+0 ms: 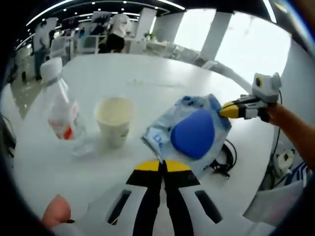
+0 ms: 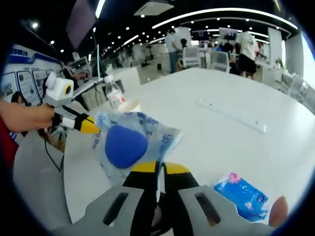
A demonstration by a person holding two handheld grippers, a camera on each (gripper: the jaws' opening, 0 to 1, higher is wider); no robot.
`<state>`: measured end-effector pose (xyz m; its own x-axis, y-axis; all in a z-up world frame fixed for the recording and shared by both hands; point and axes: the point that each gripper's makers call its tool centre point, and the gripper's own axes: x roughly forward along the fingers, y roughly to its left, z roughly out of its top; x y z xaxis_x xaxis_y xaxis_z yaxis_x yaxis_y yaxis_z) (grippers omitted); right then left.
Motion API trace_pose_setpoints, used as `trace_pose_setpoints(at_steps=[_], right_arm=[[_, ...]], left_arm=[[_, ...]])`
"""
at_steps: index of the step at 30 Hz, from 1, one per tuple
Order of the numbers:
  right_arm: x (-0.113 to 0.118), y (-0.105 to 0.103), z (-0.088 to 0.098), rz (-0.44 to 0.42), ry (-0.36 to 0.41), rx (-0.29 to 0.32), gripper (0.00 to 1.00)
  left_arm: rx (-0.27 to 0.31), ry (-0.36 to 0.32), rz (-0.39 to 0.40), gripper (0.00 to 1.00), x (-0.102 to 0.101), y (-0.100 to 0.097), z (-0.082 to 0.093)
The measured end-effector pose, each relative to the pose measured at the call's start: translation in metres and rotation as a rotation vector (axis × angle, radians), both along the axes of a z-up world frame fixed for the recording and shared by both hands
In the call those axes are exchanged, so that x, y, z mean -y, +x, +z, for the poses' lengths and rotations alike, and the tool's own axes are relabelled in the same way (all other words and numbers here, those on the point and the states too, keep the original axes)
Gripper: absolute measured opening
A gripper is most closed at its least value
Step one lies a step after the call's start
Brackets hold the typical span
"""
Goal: Arrange the tabletop items into an orderly group along one side of the table until the central work area is clear of visible clutter.
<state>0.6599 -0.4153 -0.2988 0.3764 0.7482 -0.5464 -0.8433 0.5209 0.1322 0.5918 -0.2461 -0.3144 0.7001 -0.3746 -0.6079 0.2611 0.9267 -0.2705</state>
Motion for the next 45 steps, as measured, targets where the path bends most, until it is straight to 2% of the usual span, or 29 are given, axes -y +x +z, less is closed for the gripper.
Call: trace_pose_setpoints(at_steps=[9, 16, 25, 27, 36, 45], right_arm=[[0.023, 0.017, 0.005, -0.11, -0.01, 0.007, 0.04], [0.027, 0.028, -0.002, -0.168, -0.027, -0.009, 0.04], [0.023, 0.043, -0.024, -0.197, -0.083, -0.051, 0.04], [0.023, 0.045, -0.029, -0.195, -0.089, -0.059, 0.04], [0.026, 0.05, -0.051, -0.201, -0.124, -0.099, 0.04], [0.022, 0.052, -0.067, -0.187, -0.168, -0.114, 0.04]], left_arm=[[0.038, -0.006, -0.099, 0.0, 0.016, 0.037, 0.02], [0.04, -0.005, -0.12, 0.0, 0.017, 0.06, 0.024], [-0.023, 0.029, -0.093, 0.0, 0.014, 0.077, 0.006], [-0.045, 0.055, -0.089, 0.0, 0.014, 0.078, 0.0], [-0.062, 0.126, -0.098, 0.0, 0.017, 0.085, -0.018], [-0.086, 0.16, -0.092, 0.0, 0.013, 0.087, -0.032]])
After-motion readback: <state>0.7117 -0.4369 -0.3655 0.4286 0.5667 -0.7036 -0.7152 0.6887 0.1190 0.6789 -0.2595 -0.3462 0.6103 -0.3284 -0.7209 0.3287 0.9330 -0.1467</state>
